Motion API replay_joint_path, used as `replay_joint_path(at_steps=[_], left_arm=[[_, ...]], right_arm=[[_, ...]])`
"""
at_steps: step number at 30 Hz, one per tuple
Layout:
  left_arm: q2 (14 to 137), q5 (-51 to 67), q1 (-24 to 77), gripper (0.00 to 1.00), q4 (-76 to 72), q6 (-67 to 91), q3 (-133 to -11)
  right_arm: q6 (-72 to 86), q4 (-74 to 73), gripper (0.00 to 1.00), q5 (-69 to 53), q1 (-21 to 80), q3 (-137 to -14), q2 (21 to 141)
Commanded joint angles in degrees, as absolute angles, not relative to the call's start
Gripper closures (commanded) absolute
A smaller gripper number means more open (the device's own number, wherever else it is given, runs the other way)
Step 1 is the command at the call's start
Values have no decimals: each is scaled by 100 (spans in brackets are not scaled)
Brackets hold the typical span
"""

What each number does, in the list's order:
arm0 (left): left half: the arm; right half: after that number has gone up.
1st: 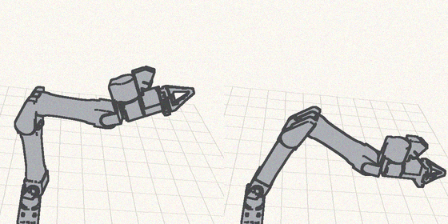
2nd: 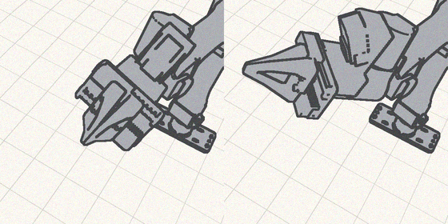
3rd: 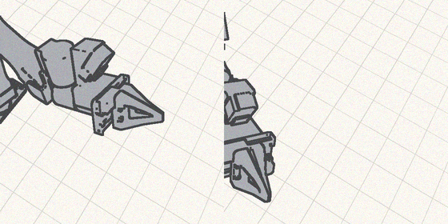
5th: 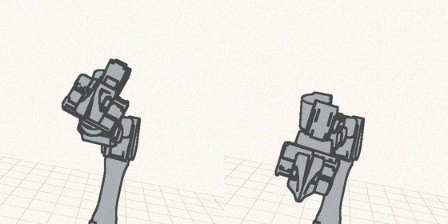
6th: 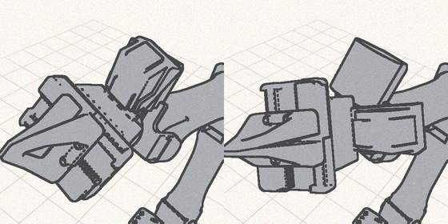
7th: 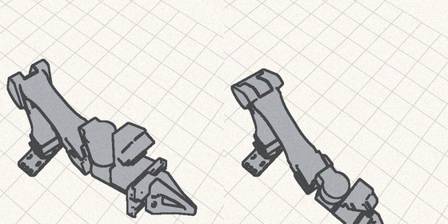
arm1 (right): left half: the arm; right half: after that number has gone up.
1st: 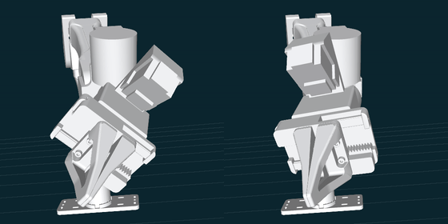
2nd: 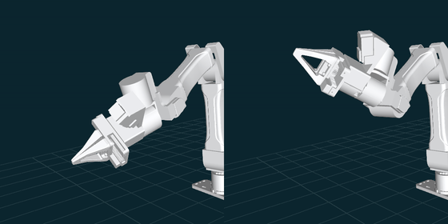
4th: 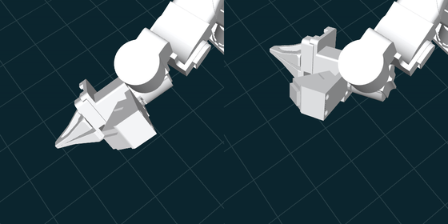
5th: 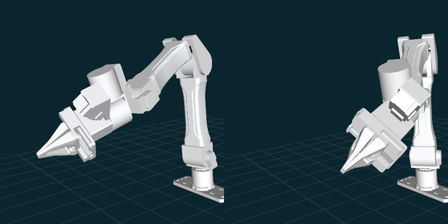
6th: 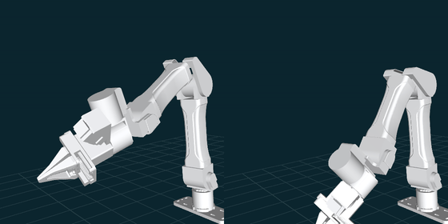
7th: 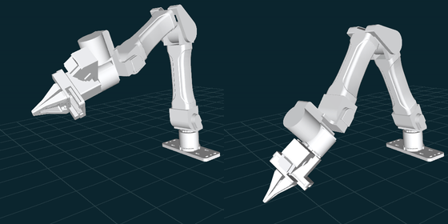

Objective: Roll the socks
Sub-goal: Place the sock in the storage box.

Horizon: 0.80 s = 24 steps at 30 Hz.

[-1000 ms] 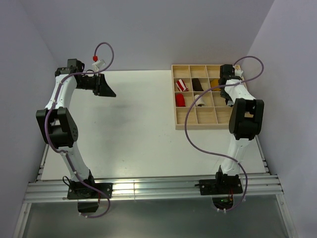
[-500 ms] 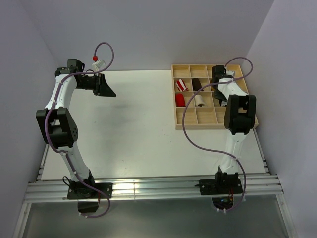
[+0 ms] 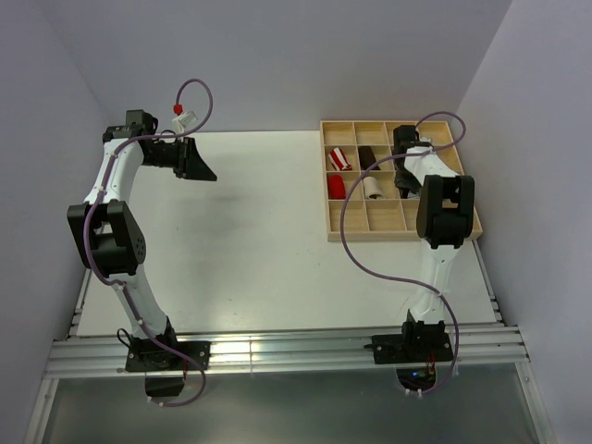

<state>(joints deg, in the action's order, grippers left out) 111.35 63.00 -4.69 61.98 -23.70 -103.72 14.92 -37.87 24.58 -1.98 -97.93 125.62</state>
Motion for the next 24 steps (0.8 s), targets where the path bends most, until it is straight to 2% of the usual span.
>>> replay_joint_path(at_steps=[1, 5, 8, 10, 17, 24], left_arm=[[11057, 6372, -492, 72, 6205, -2417, -10485], [11039, 6328, -492, 72, 6205, -2408, -10477], [11039, 6328, -492, 72, 6170, -2356, -10477], [11057, 6346, -492, 71, 6152, -2321, -10476], [11074, 6319, -457, 71, 6047, -2215, -10494], [11065, 6293, -422, 71, 6029, -2206, -10468]], right_arm=[[1564, -3902, 100, 1995, -167, -9941, 12665], [1643, -3858, 84, 1916, -220, -9844, 12578], [1661, -3876, 77, 1793, -290, -9817, 12533], [1661, -3920, 75, 1705, -343, -9809, 12507], [1626, -3841, 60, 1249, -466, -9677, 12323], [1573, -3841, 55, 923, -501, -9633, 12243]])
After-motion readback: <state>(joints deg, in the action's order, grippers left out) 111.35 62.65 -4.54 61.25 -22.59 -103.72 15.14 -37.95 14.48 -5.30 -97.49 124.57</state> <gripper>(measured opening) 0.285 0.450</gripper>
